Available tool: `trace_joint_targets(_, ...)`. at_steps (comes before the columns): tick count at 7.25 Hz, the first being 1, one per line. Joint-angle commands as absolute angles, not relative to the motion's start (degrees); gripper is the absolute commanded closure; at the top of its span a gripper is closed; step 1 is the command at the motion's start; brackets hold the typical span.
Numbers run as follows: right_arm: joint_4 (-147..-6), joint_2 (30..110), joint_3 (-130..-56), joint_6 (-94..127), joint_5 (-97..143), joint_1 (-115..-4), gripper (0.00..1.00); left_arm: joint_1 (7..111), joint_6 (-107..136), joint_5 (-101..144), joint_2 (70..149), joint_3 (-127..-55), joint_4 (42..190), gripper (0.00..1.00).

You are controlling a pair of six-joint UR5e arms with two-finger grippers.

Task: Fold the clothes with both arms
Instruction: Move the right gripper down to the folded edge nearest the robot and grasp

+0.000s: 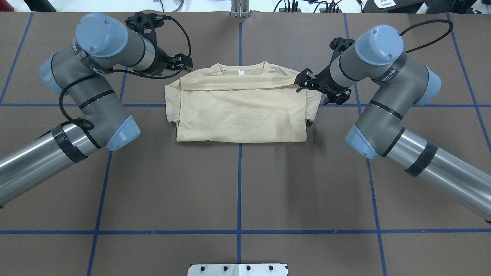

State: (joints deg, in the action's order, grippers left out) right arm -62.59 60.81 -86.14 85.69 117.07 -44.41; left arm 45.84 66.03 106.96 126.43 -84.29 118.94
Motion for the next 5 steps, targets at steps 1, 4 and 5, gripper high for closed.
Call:
trace_joint_targets(1,-62.7,63.0,-88.2,90.6,114.5,-38.6,0.00,45.9,66.4,107.0,125.1,-88.2,116.4,0.00)
trace_joint_targets(4,-66.1,62.4,-88.2,90.4,112.9,-36.6,0.00,45.8,66.4,106.9,125.0,-88.4,116.4,0.00)
trace_joint_targets(5,-66.4,62.2,-88.2,90.4,112.9,-36.6,0.10,45.8,66.4,106.9,124.9,-88.4,116.4,0.00)
